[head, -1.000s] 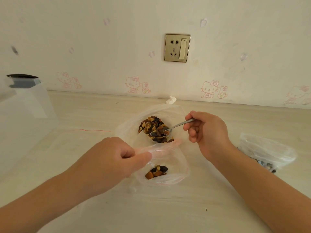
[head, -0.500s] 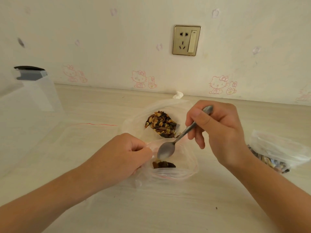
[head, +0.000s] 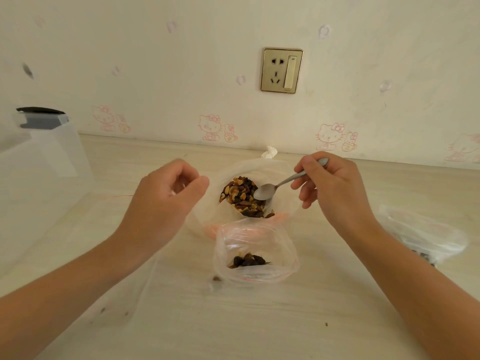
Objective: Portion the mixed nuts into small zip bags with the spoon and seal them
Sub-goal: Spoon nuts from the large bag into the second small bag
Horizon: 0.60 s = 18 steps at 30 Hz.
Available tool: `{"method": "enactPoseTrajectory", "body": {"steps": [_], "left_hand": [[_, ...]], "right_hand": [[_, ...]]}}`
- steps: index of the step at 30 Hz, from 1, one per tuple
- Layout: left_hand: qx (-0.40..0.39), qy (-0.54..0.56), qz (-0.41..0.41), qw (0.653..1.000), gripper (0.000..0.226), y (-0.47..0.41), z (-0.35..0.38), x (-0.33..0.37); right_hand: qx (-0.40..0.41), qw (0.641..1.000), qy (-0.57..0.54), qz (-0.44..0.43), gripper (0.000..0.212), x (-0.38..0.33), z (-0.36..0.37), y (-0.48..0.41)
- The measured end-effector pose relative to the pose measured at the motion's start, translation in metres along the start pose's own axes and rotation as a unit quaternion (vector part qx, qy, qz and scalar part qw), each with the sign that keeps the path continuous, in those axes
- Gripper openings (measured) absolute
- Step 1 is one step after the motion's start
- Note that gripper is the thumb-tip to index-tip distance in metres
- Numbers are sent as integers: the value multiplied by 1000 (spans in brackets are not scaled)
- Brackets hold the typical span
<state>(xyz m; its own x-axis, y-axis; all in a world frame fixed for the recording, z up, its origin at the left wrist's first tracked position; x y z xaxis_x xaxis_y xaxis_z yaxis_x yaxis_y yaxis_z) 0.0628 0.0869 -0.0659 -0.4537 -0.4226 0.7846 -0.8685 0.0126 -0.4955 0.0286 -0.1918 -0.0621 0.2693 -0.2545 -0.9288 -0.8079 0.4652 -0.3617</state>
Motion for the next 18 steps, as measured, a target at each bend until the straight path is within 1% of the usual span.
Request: {"method": "enactPoseTrajectory", "body": {"steps": [1,2,3,5,6,7,10,11,14,17,18], "left_hand": [[12,-22,-12,1000,23,-8,4,-6],[9,-53,-25,998,35,-16,8,-14],[-10,-83,-41,996,49,-23,14,-21],[-82,-130,-86,984,77,-30,29,-30],[-116,-142,-108,977,83,-31,34,-32],[-141,-145,-120,972,80,-31,38,-33],[-171,-133,-106,971,38,-32,45,-31],[-177,-127,-98,971,31,-31,46,-28],[-182,-137,-86,970,23,-27,49,-24],[-184,-113,-106,971,21,-26,50,-23],[-184,-104,-118,970,18,-27,50,-27]], "right_hand": [[1,1000,11,4,30,1,0,0],[4,1000,19,7,30,2,0,-1],[9,1000,25,10,31,3,-1,-1],[22,999,30,18,30,3,-3,-2],[26,999,30,22,30,3,-4,-2],[28,999,31,26,29,3,-4,-2],[20,999,33,37,28,6,-1,-1],[16,999,32,40,28,7,0,0],[12,999,22,45,29,9,5,2],[7,998,12,61,28,12,8,5],[-1,997,4,76,27,13,10,6]]}}
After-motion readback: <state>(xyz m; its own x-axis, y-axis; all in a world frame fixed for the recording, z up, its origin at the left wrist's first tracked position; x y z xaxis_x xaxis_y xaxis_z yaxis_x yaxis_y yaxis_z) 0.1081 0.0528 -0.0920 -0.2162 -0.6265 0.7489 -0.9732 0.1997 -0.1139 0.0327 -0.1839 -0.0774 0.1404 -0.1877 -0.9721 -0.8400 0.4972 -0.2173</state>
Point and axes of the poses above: each hand's wrist, its own y-axis away from the middle knuckle, its own z-axis out of the palm, x = y × z, the point moved 2 cm from there along -y, towards the middle knuckle, and after that the axes turned 10 degrees about x, right-handed, at the moved point
